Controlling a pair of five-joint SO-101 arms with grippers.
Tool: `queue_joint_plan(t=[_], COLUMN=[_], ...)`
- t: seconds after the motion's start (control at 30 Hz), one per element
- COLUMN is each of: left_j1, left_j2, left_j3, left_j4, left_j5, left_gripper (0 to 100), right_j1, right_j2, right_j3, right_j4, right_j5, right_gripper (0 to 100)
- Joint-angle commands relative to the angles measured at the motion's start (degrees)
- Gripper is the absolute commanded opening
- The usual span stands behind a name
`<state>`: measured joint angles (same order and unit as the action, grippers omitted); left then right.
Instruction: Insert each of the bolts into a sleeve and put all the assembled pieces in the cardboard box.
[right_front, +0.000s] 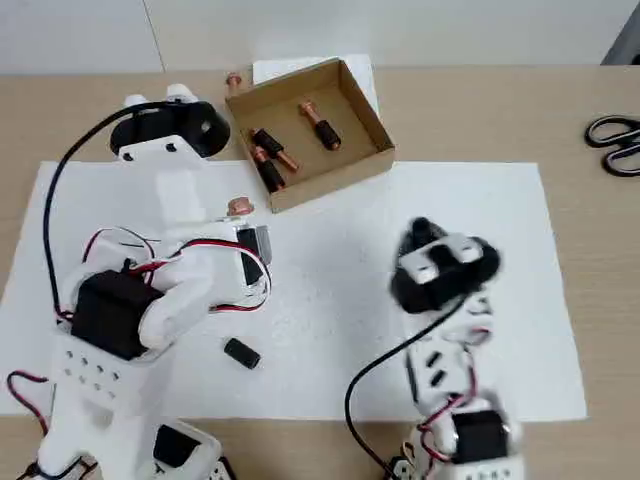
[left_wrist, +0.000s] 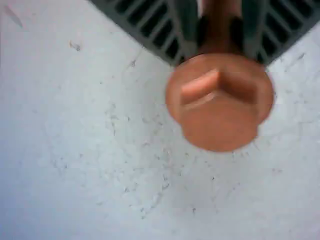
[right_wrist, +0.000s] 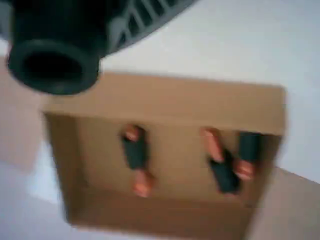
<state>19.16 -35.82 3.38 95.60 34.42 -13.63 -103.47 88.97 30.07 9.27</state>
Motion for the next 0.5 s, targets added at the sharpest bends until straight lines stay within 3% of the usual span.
queue_joint_plan(t=[0.0, 0.23, 0.4, 0.47], left_j1=[0.09, 0.53, 7.12, 7.82], left_j2=[-1.14, -1.14, -1.23, -1.23], left_j3=[0.04, 0.04, 2.68, 5.85], left_j4=[-1.76, -1.76, -1.32, -1.76], left_j5=[-0.35, -0.62, -14.51, -15.91], left_gripper=[1, 1, 1, 1], right_j1=[-7.34, -19.74, -20.7, -20.7], right_j2=[-0.13, 0.66, 0.48, 0.04], right_j3=[7.74, 7.56, 7.56, 7.56], right_j4=[-17.98, -17.63, -11.21, -8.75], right_j5=[-0.35, -0.26, 2.73, 4.4], right_gripper=[0.5, 0.5, 0.5, 0.5])
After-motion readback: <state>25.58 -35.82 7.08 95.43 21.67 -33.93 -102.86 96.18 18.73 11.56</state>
